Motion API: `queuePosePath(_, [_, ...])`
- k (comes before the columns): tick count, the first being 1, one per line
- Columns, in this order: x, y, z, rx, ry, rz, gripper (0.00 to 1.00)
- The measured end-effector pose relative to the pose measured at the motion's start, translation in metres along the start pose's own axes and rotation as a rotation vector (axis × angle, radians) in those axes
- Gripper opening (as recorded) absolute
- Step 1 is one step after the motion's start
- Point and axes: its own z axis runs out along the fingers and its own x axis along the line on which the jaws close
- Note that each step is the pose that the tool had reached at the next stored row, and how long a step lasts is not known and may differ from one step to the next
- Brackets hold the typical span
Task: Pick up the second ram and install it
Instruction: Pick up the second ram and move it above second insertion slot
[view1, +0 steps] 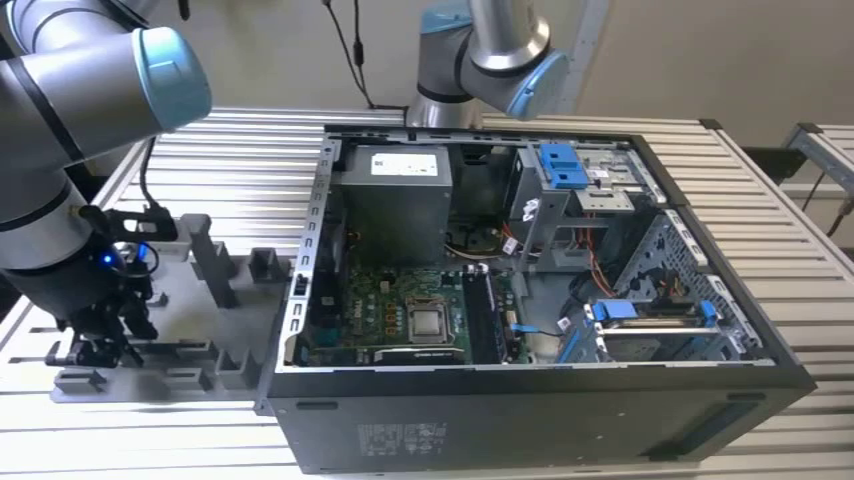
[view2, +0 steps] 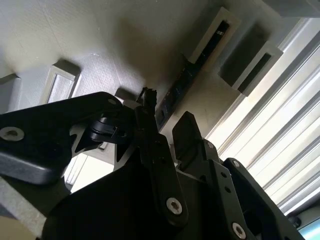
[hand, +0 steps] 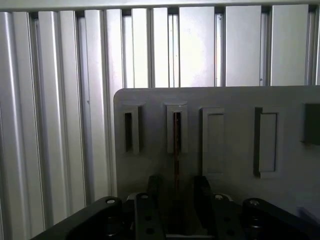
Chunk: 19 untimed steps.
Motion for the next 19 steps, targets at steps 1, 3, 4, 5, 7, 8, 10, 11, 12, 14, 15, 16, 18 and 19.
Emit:
queuePosePath(1, [0.0000,0.0000,0.0000,0.0001,-0.0001,0.000,0.42])
queuePosePath(3, [0.0000,-0.0001,0.0001,0.0001,-0.0007,0.000,0.42])
queuePosePath(4, [-0.0001,-0.0002,0.0001,0.0002,-0.0012,0.000,0.42])
queuePosePath(5, [-0.0001,-0.0002,0.0001,0.0002,-0.0017,0.000,0.42])
queuePosePath(7, [0.0000,-0.0001,0.0000,0.0000,-0.0027,0.000,0.40])
queuePosePath(8, [0.0000,-0.0001,0.0000,-0.0001,-0.0033,0.000,0.33])
queuePosePath(10, [0.0000,-0.0002,0.0000,-0.0001,-0.0043,0.000,0.27])
queuePosePath(11, [0.0000,-0.0001,-0.0001,-0.0002,-0.0049,0.000,0.22])
queuePosePath(12, [0.0000,-0.0001,-0.0001,-0.0003,-0.0053,0.000,0.22])
queuePosePath(14, [0.0000,-0.0001,0.0000,-0.0002,-0.0066,0.000,0.14])
queuePosePath(15, [0.0000,-0.0001,0.0000,-0.0002,-0.0071,0.000,0.14])
queuePosePath(16, [0.0000,-0.0001,0.0000,-0.0002,-0.0077,0.000,0.14])
queuePosePath(18, [0.0000,-0.0001,0.0000,-0.0003,-0.0088,0.000,0.14])
queuePosePath(19, [0.0000,-0.0001,0.0000,-0.0003,-0.0093,0.000,0.14])
